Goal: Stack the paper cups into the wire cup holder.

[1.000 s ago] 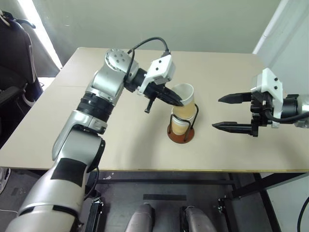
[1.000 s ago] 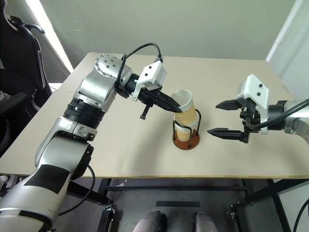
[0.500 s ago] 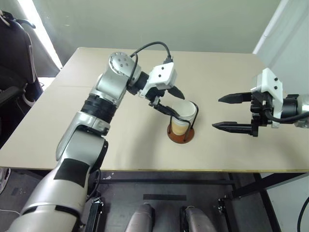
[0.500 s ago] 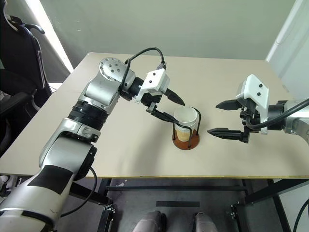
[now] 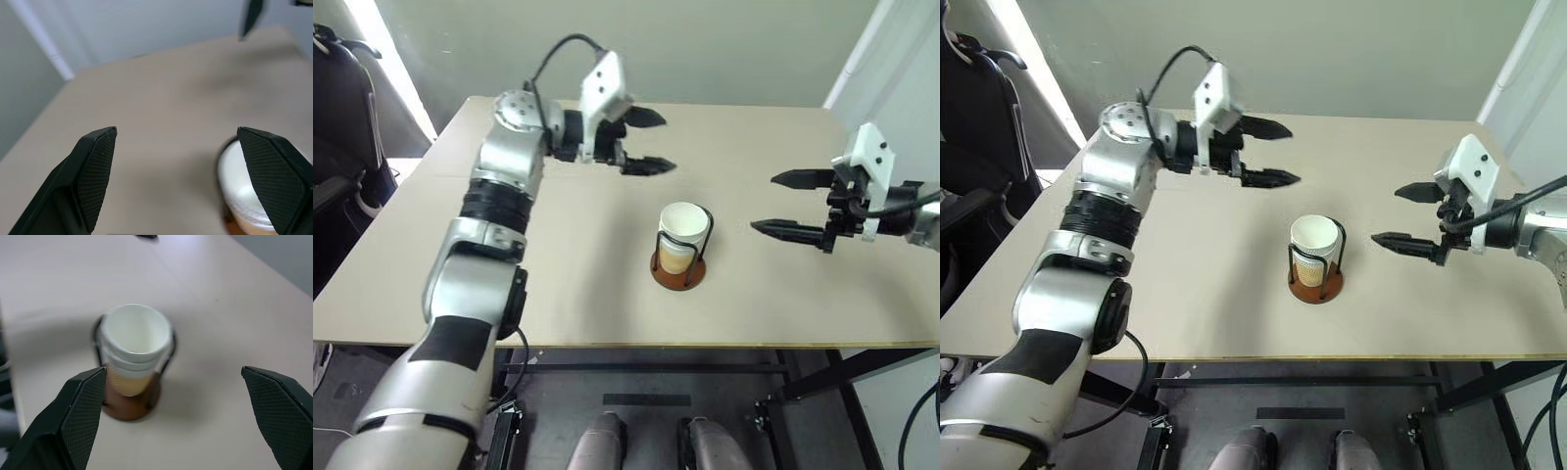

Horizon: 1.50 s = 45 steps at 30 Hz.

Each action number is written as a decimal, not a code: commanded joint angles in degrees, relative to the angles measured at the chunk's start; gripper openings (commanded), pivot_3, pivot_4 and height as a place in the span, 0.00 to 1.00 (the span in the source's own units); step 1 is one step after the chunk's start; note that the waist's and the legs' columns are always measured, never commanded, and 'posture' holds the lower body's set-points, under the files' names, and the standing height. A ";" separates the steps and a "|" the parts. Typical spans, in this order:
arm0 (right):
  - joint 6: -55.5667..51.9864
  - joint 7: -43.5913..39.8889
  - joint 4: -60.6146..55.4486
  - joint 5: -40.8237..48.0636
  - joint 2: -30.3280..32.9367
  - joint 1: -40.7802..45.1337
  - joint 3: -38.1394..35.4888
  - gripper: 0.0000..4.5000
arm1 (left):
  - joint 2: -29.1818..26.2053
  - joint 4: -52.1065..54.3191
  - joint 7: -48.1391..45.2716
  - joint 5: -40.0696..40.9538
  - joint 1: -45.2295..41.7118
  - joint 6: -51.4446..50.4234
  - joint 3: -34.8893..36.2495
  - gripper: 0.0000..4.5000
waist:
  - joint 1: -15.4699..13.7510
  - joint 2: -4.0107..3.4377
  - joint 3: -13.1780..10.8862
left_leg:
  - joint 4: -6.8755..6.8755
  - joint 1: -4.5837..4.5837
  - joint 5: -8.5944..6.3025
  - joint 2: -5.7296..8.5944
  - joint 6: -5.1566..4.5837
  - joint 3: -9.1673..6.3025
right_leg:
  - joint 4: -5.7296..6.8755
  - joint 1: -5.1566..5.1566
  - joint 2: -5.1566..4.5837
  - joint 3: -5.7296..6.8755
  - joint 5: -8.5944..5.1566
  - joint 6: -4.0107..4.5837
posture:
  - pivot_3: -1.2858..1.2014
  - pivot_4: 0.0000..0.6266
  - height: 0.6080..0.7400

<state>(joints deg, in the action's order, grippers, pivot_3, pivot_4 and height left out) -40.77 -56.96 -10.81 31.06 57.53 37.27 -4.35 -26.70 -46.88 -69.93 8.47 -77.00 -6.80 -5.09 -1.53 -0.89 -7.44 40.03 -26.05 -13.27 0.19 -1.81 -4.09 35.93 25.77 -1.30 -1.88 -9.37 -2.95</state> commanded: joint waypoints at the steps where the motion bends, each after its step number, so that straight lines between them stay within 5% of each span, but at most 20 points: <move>1: 4.14 0.42 4.75 -3.59 -1.12 1.57 0.51 1.00 | -2.15 2.81 4.97 0.94 1.92 -2.04 3.85 0.94 | -0.03 0.00 0.00 | 0.00 0.00 0.00 0.00 0.00 0.00 | 0.00 0.00 0.00 0.00 0.00 0.00 | 0.52 0.24 1.00; 13: 16.51 2.30 26.79 -10.02 -10.64 7.07 -0.46 1.00 | -6.94 15.69 22.51 2.29 18.33 -4.56 13.23 0.94 | 0.00 -0.01 0.00 | -0.02 0.06 0.15 0.01 0.19 -0.01 | 0.05 0.03 0.04 0.00 0.07 0.09 | 0.52 0.24 1.00; 19: 18.12 0.78 31.76 -10.41 -13.75 9.01 0.34 1.00 | -9.09 22.43 19.66 5.69 25.21 -11.38 13.74 0.94 | -0.11 -0.01 0.00 | -0.02 0.07 0.42 0.01 0.66 -0.03 | 0.04 0.01 0.04 0.01 0.07 0.15 | 0.52 0.24 1.00; 28: 23.62 4.80 40.58 -15.33 -17.62 11.10 0.27 1.00 | -8.59 26.79 25.46 7.41 28.40 -17.88 15.44 0.94 | -0.16 -0.01 0.00 | -0.11 0.10 0.35 0.01 0.63 -0.09 | 0.07 0.03 0.03 0.04 0.16 0.38 | 0.52 0.24 1.00; 45: 29.80 16.03 49.32 -16.39 -20.63 14.10 -5.35 1.00 | -5.29 30.12 36.28 6.72 31.41 -9.65 17.84 0.94 | -0.09 -0.01 0.00 | -0.62 0.24 0.36 0.01 0.69 -0.11 | 0.04 0.13 0.03 0.04 0.23 0.51 | 0.52 0.24 1.00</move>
